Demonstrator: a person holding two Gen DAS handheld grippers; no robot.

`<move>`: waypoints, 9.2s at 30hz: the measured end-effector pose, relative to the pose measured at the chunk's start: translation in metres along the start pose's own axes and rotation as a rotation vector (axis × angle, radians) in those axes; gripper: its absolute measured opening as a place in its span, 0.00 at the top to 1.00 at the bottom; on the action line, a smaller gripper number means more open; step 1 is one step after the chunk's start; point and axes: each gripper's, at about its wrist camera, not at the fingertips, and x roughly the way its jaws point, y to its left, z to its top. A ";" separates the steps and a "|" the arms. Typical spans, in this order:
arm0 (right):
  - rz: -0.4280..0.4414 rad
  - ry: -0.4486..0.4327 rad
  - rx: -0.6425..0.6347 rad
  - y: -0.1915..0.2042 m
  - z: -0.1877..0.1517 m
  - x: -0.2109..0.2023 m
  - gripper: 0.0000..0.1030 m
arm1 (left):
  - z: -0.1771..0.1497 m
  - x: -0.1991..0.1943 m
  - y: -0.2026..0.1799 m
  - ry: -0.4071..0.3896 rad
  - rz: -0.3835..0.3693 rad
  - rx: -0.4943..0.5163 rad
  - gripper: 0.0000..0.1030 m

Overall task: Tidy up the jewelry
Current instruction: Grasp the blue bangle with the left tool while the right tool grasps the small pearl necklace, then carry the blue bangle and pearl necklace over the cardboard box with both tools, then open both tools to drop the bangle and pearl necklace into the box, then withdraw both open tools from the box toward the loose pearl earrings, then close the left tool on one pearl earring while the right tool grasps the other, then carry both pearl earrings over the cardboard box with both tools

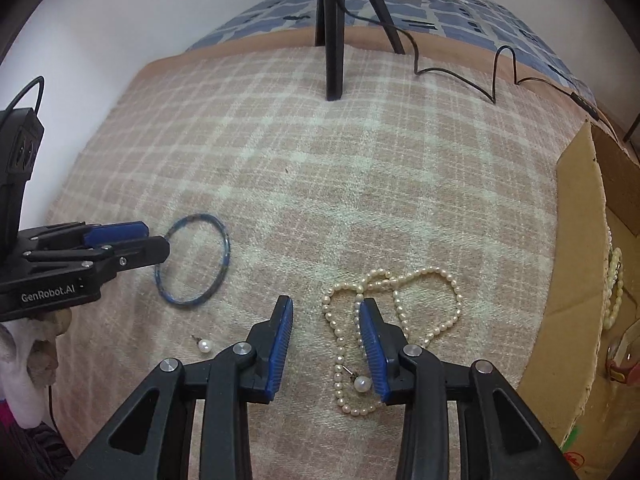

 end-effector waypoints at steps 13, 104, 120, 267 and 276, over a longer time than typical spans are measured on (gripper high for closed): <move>-0.034 -0.002 -0.030 0.002 -0.002 0.008 0.81 | -0.002 0.013 -0.027 -0.066 0.149 0.121 0.97; -0.067 -0.432 0.339 -0.225 -0.009 -0.168 0.96 | -0.030 -0.051 -0.298 -0.184 -0.277 0.366 0.99; -0.174 -0.395 0.344 -0.232 -0.001 -0.150 0.48 | -0.032 -0.042 -0.309 -0.204 -0.221 0.423 0.79; 0.000 -0.256 0.019 -0.008 -0.056 -0.028 0.91 | -0.061 -0.009 -0.086 -0.121 -0.049 0.410 0.93; 0.019 -0.304 0.013 -0.002 -0.056 -0.055 0.91 | -0.056 -0.034 -0.084 -0.162 -0.075 0.376 0.93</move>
